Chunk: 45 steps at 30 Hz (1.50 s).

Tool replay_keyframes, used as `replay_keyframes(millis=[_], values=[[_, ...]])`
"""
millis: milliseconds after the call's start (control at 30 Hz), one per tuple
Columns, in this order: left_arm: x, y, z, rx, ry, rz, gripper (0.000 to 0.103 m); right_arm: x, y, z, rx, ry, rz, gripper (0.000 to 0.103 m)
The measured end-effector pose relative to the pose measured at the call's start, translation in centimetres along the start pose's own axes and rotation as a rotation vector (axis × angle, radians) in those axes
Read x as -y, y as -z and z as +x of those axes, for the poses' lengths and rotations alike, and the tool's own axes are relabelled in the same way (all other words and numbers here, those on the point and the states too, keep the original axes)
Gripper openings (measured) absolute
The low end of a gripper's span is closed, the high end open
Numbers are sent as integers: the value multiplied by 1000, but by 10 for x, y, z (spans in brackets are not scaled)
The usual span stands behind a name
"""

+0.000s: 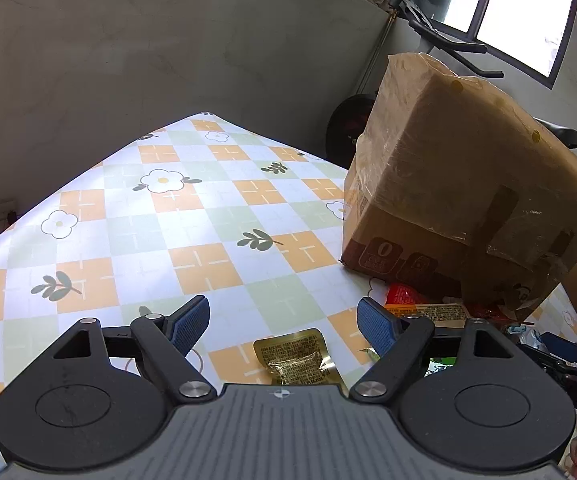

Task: Organize snacks
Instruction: 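Move left tool to a gold foil packet while right tool reaches a white-blue packet, then close right tool on the white-blue packet while left tool lowers onto the gold packet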

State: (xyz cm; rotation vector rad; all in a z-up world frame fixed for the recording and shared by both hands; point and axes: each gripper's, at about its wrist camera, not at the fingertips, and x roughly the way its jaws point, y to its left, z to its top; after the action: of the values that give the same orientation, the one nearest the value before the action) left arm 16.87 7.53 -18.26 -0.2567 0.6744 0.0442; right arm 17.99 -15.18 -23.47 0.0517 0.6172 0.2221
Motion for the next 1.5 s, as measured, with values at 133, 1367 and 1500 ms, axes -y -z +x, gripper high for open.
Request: replay_keyframes(millis=[133, 1367, 1500], values=[[0, 4, 1, -10, 1, -14, 82, 5, -2, -6, 24, 0, 12, 71], [16, 35, 31, -147, -35, 45, 82, 76, 27, -27, 163, -5, 308, 51], [19, 34, 43, -155, -55, 64, 82, 76, 29, -25, 170, -20, 311, 51]])
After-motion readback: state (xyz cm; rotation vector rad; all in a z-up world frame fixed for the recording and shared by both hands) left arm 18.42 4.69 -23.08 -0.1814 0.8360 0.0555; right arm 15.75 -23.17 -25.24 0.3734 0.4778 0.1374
